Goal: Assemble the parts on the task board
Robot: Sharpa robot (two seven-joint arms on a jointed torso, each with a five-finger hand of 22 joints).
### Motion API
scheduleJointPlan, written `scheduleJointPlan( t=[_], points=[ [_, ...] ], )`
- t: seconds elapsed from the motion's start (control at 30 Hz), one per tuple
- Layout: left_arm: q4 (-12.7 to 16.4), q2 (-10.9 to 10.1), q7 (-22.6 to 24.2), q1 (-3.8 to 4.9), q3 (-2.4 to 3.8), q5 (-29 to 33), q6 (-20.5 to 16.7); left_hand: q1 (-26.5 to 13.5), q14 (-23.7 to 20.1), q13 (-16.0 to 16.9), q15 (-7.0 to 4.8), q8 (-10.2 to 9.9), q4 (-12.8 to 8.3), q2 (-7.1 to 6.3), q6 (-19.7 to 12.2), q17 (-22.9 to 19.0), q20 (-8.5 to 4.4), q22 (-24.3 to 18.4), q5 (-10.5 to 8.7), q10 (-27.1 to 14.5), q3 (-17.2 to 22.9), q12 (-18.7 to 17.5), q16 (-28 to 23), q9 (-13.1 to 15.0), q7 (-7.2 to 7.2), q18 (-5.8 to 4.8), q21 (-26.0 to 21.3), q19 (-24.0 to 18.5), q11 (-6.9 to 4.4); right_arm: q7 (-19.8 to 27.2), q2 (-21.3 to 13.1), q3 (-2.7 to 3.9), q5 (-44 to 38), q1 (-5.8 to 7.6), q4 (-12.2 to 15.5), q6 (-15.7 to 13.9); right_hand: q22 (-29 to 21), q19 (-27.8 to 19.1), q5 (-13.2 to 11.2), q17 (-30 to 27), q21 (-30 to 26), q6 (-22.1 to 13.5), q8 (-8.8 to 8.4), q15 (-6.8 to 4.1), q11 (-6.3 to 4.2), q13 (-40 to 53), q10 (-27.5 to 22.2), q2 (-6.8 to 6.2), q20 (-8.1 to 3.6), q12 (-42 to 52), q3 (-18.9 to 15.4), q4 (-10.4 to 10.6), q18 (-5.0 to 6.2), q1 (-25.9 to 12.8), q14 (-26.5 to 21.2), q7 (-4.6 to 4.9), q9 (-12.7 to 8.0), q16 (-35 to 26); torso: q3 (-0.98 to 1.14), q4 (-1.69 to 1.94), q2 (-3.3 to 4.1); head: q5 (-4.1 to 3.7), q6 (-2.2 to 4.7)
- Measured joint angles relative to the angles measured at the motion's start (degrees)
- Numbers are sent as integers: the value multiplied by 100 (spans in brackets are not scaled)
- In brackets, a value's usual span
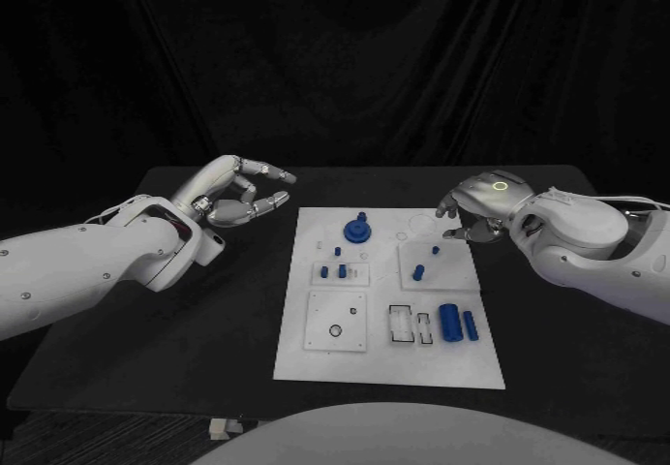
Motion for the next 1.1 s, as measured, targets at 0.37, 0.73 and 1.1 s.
scheduleJointPlan(
  t=[0.37, 0.73, 1.1],
  points=[
    [0, 10, 113, -72, 2, 282, 188, 134, -28, 0, 12, 0, -56, 12, -58, -10, -2, 0, 26, 32, -56, 0, 0, -15, 61, 1, -29, -42, 32, 33, 38, -2, 102, -165, -7, 28, 0, -1, 429, -51, -74, 52, 0, 0, 22, -140, -22, 32, -1, -111, -31, -32, -1, 86, 0, 52, -33, 0, 10, -17, -4, 1, 0],
    [0, 17, 178, -115, 1, 352, 239, 255, -28, 1, 12, 0, -81, 42, -43, -6, 18, 0, 90, 123, -94, 83, 0, -14, 117, 0, -29, -62, 78, 70, 174, -1, 155, -320, -129, 79, 4, -2, 840, -73, -129, 52, -28, 0, 22, -227, -22, 16, -1, -145, 32, -96, 0, 233, 0, 52, -55, 0, 11, -19, -3, -18, 0],
    [0, 15, 208, -137, 1, 371, 256, 326, -49, 1, 33, 0, -87, 53, -14, -4, 32, 3, 110, 172, -119, 112, 0, -14, 188, 1, -29, -75, 88, 136, 296, -1, 210, -425, -278, 119, 4, -2, 1261, -130, -218, 52, -29, 2, 41, -331, 42, -20, -2, -174, 176, -127, -1, 330, -43, 51, -69, -50, 11, -13, -1, -35, 0]
  ],
)
